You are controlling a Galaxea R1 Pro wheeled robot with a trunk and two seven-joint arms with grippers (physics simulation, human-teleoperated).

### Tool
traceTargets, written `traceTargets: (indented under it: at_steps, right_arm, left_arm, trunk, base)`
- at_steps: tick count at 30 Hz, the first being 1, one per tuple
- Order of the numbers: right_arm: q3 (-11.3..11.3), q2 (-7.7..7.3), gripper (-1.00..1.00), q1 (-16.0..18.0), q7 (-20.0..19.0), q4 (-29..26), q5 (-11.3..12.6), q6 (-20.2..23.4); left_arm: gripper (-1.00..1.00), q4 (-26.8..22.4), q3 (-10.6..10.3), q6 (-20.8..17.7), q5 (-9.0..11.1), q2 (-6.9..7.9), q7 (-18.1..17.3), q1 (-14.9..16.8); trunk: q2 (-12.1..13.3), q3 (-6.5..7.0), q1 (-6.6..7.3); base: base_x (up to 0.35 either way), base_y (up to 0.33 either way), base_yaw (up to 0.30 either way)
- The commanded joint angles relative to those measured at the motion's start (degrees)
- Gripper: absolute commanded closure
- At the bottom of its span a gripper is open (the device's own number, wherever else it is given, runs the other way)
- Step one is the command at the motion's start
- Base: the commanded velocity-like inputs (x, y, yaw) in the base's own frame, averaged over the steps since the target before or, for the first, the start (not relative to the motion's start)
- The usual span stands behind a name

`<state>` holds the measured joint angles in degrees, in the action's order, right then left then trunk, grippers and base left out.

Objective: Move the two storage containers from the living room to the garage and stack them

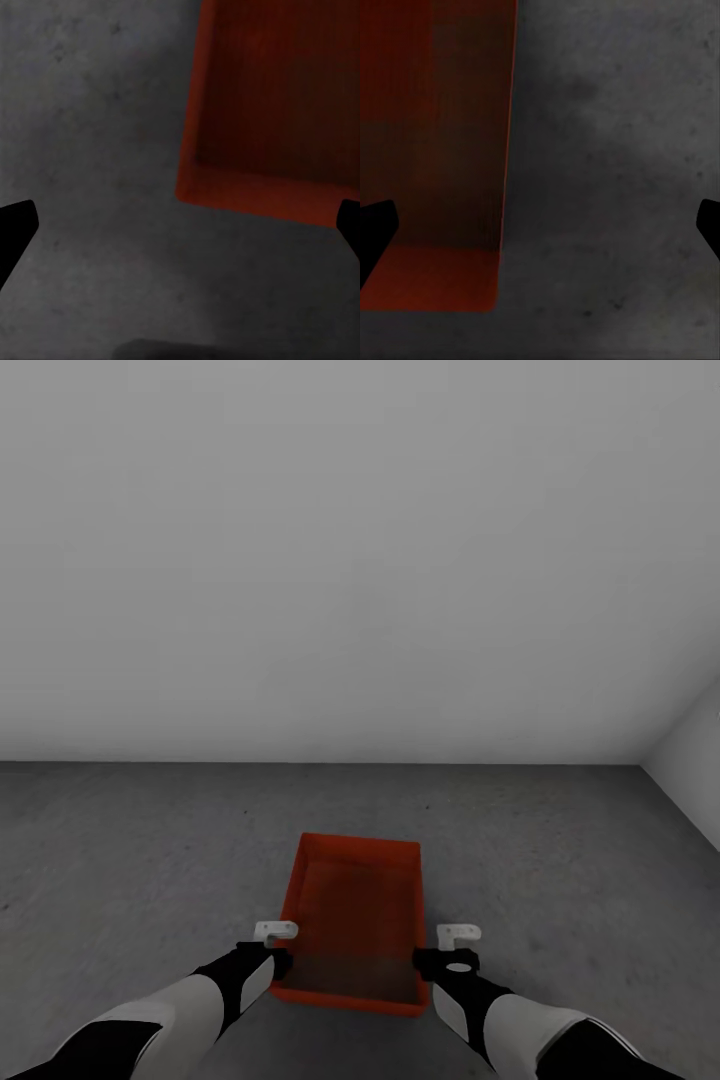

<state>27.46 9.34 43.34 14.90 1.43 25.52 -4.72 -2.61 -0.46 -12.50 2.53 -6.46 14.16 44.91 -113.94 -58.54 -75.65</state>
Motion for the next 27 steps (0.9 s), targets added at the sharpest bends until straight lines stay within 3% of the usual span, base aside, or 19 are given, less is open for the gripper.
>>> traceTargets:
  at_steps: [1,6,22,27]
  right_arm:
    - [0.5,0.05,-1.0,0.1,0.0,0.2,0.6,-0.3]
    - [0.5,0.05,-1.0,-0.2,-0.1,0.3,0.6,-0.1]
    - [0.6,0.03,-1.0,-13.0,-0.4,0.3,0.1,-0.3]
    - [0.6,-0.08,-1.0,-15.9,-0.3,0.3,0.1,-0.3]
  left_arm:
    - [-1.0,-0.1,-0.1,-0.3,0.3,-0.02,0.2,0.0]
    - [-1.0,0.2,-0.1,-0.4,0.3,-0.08,0.2,0.0]
    - [-1.0,2.3,0.0,-0.2,0.6,0.5,-3.5,-1.1]
    - [-1.0,2.3,0.1,-0.1,0.7,1.01,-3.7,-4.1]
  trunk:
    - [0.0,-0.04,0.01]
    - [0.0,-0.04,0.01]
    - [0.0,-0.04,0.01]
    - [0.0,-0.04,0.01]
  base:
    - [0.0,0.0,0.0]
    - [0.0,0.0,0.0]
    - [0.0,0.0,0.0]
    - [0.0,0.0,0.0]
